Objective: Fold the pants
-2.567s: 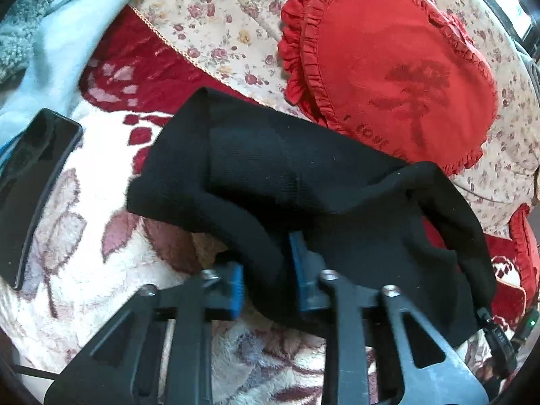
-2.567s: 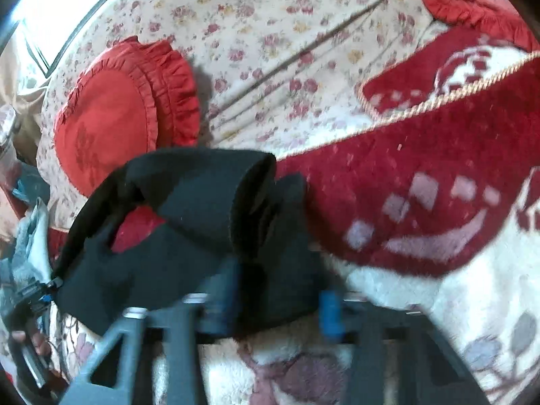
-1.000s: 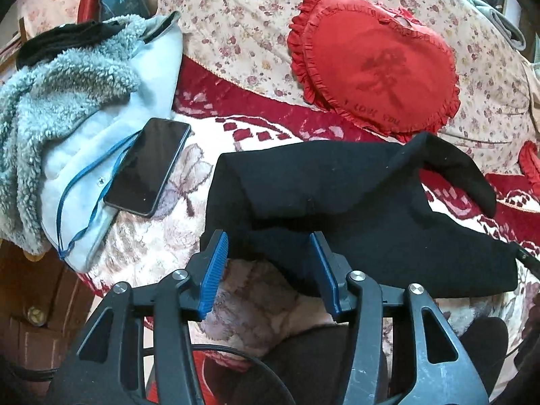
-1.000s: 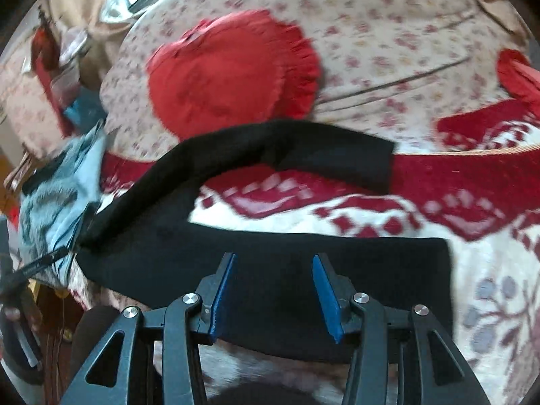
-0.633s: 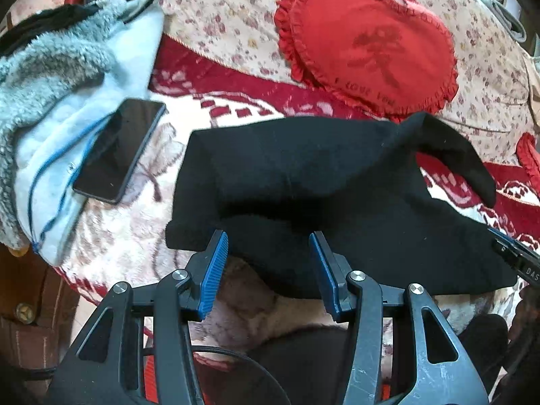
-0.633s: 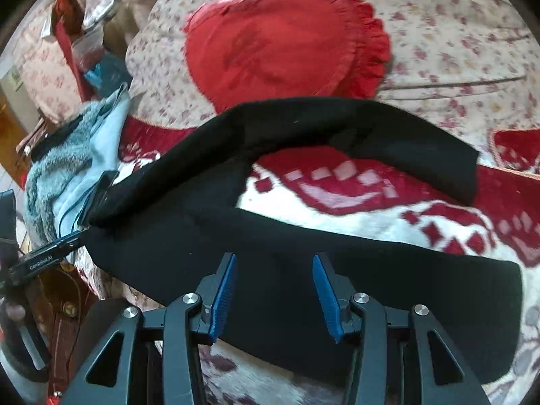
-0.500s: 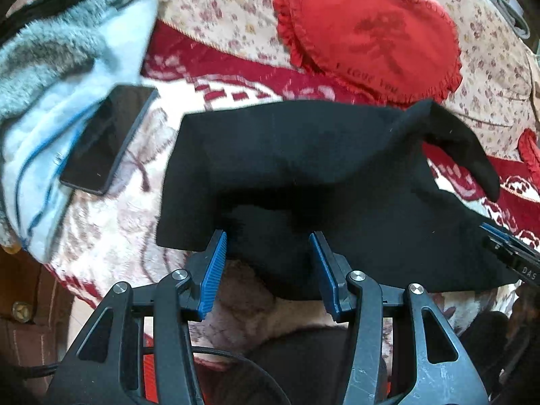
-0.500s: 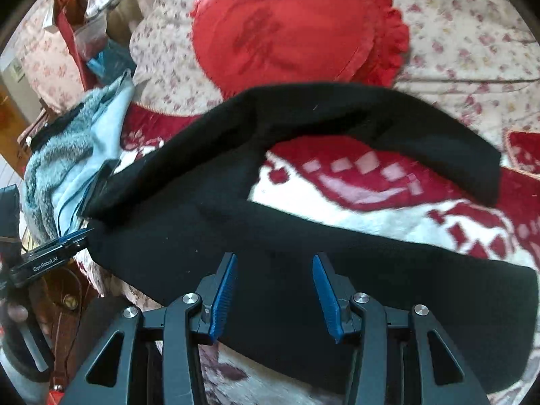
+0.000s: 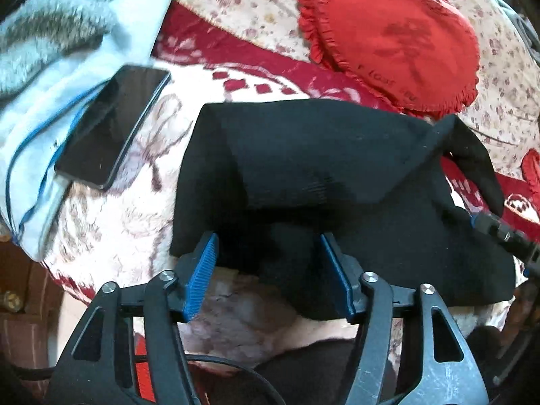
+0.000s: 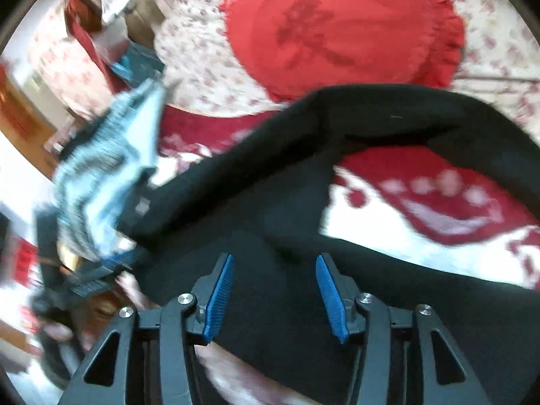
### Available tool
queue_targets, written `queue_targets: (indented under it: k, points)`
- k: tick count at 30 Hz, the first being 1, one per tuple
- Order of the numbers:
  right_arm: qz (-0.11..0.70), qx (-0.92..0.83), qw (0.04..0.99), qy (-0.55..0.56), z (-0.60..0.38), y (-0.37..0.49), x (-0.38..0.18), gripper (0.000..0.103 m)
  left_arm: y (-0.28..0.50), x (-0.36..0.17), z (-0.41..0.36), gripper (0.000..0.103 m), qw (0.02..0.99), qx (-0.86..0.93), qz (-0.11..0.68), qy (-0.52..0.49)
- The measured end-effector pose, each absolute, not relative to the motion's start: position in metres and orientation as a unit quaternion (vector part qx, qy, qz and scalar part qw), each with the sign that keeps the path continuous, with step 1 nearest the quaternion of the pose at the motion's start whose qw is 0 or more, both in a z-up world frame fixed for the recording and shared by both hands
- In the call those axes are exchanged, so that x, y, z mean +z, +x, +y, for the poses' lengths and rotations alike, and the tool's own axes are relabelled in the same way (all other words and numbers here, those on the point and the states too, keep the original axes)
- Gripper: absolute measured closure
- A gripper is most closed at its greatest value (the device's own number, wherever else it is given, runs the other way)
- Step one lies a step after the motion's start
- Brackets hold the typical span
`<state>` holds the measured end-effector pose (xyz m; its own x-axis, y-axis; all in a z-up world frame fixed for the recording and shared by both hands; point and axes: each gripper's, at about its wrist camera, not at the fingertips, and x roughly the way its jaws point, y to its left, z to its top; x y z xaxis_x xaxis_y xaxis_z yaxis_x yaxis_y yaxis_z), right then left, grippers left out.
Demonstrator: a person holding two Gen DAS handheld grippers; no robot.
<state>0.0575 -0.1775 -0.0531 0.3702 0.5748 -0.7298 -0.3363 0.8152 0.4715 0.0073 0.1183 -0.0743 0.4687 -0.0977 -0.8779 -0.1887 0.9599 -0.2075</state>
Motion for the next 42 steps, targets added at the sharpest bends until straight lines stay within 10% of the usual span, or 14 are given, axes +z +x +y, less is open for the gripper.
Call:
queue_targets:
  k: [24,31,42]
  points:
    - [0.491,0.262,0.791,0.255,-0.139,0.149,-0.053,0.044,0.022,-0.055,0.123,0.028,0.831,0.011,0.491,-0.259]
    - [0.493,0.274,0.803,0.192,-0.129,0.144,-0.062,0.084,0.012,-0.045,0.153,0.028,0.832,0.035,0.470,-0.291]
    - [0.502,0.274,0.803,0.167,-0.142,0.126,-0.076,0.091,0.019,-0.060,0.143,0.028,0.826,0.039,0.487,-0.283]
